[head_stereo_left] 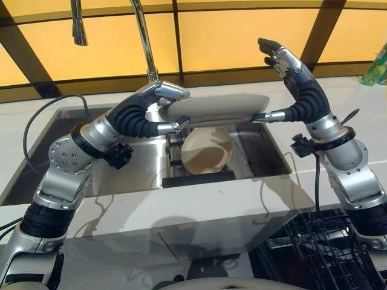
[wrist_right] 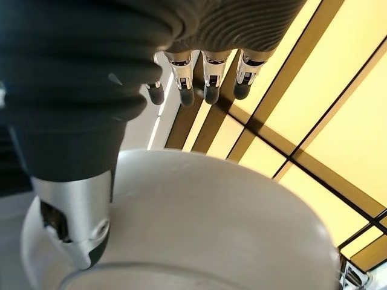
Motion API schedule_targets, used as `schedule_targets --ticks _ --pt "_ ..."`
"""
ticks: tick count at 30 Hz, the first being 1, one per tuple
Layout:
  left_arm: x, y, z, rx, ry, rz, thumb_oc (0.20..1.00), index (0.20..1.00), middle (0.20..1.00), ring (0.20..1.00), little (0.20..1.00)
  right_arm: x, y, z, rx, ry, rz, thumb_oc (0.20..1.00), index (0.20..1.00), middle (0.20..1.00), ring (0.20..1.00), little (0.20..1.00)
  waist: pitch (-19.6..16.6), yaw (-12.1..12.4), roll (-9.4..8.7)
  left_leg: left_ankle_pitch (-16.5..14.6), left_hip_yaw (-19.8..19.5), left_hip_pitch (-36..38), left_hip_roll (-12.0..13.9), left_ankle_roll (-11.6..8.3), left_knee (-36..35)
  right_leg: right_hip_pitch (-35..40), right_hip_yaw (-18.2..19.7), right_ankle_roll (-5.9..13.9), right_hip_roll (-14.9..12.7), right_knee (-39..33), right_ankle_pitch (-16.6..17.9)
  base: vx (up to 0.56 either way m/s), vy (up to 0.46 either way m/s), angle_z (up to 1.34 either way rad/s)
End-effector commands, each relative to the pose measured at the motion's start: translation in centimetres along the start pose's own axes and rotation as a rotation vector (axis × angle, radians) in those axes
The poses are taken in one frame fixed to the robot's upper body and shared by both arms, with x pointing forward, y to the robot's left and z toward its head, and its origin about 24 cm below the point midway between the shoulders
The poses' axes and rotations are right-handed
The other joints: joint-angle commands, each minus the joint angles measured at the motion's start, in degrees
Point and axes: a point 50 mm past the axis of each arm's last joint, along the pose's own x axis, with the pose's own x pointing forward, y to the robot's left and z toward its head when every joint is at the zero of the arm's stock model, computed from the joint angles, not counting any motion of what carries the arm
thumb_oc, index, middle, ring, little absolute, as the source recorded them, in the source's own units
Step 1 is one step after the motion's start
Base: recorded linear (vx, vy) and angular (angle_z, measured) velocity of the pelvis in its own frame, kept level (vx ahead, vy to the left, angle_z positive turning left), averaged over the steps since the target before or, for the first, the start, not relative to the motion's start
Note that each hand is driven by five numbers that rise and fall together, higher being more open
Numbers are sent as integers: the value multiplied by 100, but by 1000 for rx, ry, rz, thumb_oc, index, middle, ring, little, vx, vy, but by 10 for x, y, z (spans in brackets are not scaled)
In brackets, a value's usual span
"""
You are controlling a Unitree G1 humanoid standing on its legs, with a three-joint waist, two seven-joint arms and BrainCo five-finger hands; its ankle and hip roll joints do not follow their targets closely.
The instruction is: Pick up plates and place into dishwasher.
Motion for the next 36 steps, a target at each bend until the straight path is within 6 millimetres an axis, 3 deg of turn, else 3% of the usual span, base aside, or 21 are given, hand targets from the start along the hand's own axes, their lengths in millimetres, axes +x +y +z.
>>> schedule_targets --ticks 1,4,13,17,19,20,21,30,36 --pt "15 11 9 -7 -88 -7 200 200 200 200 200 22 7 24 9 -119 155 1000 1000 1000 1000 1000 -436 -57 -184 -497 189 8 214 -185 138 -243 458 503 -477 277 -194 0 0 0" --pt "17 11 10 -24 -99 -6 200 200 200 200 200 23 23 26 98 -92 340 1000 1000 1000 1000 1000 -444 -46 -217 -483 182 -3 213 -184 139 -245 464 500 -480 272 -187 0 0 0" --pt "27 -4 6 -58 -126 -22 200 200 200 200 200 34 74 24 303 -123 640 1000 1000 1000 1000 1000 -423 69 -255 -471 155 16 209 -182 150 -184 436 478 -492 248 -184 8 3 -2" --pt "26 -1 7 -60 -123 -10 200 200 200 200 200 31 80 27 303 -109 762 1000 1000 1000 1000 1000 -446 96 -280 -453 159 17 217 -195 141 -162 413 488 -502 239 -181 9 3 -1" --pt "25 0 7 -61 -125 0 200 200 200 200 200 32 80 28 295 -115 762 799 799 799 799 799 -442 114 -285 -443 148 15 213 -193 140 -157 400 485 -508 244 -181 0 0 0" --pt "25 -1 7 -59 -127 4 200 200 200 200 200 34 81 29 298 -119 751 545 545 545 545 545 -437 123 -285 -439 143 20 212 -191 135 -152 390 482 -510 247 -179 0 0 0" --pt "25 -2 7 -55 -128 7 200 200 200 200 200 35 80 29 306 -128 727 200 200 200 200 200 -434 129 -283 -437 139 22 211 -189 131 -146 383 482 -512 245 -177 0 0 0" --pt "19 -4 7 -54 -125 15 200 200 200 200 200 30 81 23 284 -103 664 200 200 200 200 200 -414 139 -248 -434 116 25 185 -166 119 -127 359 489 -525 241 -176 0 0 0" --pt "19 -4 5 -60 -129 31 200 200 200 200 200 34 71 20 315 -109 496 200 200 200 200 200 -401 128 -242 -445 96 38 169 -149 107 -120 372 486 -516 237 -173 0 0 0"
